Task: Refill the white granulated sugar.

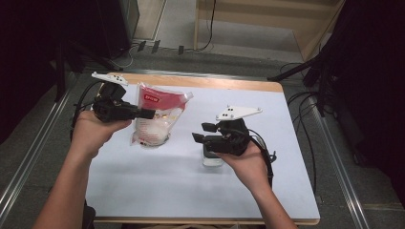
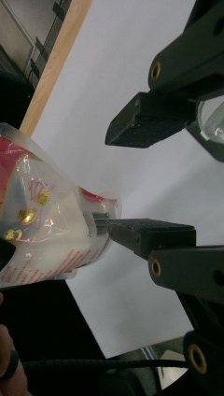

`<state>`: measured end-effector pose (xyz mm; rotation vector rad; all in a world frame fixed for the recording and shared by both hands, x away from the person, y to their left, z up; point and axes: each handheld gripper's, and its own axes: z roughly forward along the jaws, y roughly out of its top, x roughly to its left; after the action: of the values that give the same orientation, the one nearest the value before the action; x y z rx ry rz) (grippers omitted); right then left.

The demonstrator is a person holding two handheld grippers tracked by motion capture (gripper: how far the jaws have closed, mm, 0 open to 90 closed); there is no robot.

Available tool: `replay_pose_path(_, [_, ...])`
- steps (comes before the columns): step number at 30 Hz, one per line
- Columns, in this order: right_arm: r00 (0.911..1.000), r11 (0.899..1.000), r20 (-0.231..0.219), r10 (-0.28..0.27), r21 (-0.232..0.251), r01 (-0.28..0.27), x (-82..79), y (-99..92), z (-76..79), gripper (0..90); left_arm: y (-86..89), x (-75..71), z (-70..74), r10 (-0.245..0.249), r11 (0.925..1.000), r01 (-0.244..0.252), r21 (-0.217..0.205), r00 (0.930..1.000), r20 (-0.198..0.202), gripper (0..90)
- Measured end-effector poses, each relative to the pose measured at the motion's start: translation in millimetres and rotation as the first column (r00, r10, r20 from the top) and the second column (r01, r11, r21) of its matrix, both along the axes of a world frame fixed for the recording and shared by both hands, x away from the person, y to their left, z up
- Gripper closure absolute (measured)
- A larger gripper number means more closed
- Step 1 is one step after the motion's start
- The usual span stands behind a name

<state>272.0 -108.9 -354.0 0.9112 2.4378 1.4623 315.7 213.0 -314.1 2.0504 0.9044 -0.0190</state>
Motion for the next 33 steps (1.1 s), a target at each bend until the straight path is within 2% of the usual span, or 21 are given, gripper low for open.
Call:
replay_pose_path(5, [1.0,1.0,0.007,0.002,0.011,-0.002,-4.1,9.6,-3.9,53.0,0.5,-5.4,4.3,-0.001,1.0,0.001,-0.002,1.0,0.005,89.7])
replay_pose_path(10, [0.9993,0.999,0.023,0.031,0.022,-0.032,-6.3,22.3,-15.4,52.8,2.7,-11.0,8.7,-0.006,0.9999,0.006,-0.009,0.9999,0.012,89.8])
replay_pose_path(13, [0.9968,0.997,-0.002,0.08,0.023,-0.08,-7.3,34.5,-28.6,51.7,5.0,-14.6,10.5,0.007,1.0,-0.006,-0.006,0.9998,0.016,89.8])
replay_pose_path(17, [0.9945,0.995,-0.032,0.1,0.013,-0.1,-8.4,45.1,-39.1,49.4,7.3,-16.6,10.5,0.01,0.9999,-0.01,0.001,0.9998,0.017,89.8])
replay_pose_path(18, [0.9931,0.994,-0.053,0.104,-0.014,-0.105,-9.2,53.1,-47.1,48.6,7.6,-17.2,10.3,0.009,1.0,-0.009,0.003,0.9999,0.014,89.8])
replay_pose_path(21, [0.9905,0.993,-0.081,0.111,-0.023,-0.113,-9.7,60.4,-55.9,48.5,7.4,-18.1,9.2,0.003,1.0,-0.003,0.005,0.9999,0.013,89.8])
replay_pose_path(25, [0.9891,0.991,-0.086,0.12,-0.046,-0.124,-10.6,70.2,-68.0,48.5,4.9,-21.3,8.0,-0.004,0.9999,0.004,0.013,1.0,0.003,89.8])
replay_pose_path(33, [0.9894,0.99,-0.09,0.113,-0.073,-0.12,-8.0,81.8,-93.0,48.6,-0.8,-24.4,6.6,-0.021,0.9998,0.021,0.002,0.9997,-0.01,89.8])
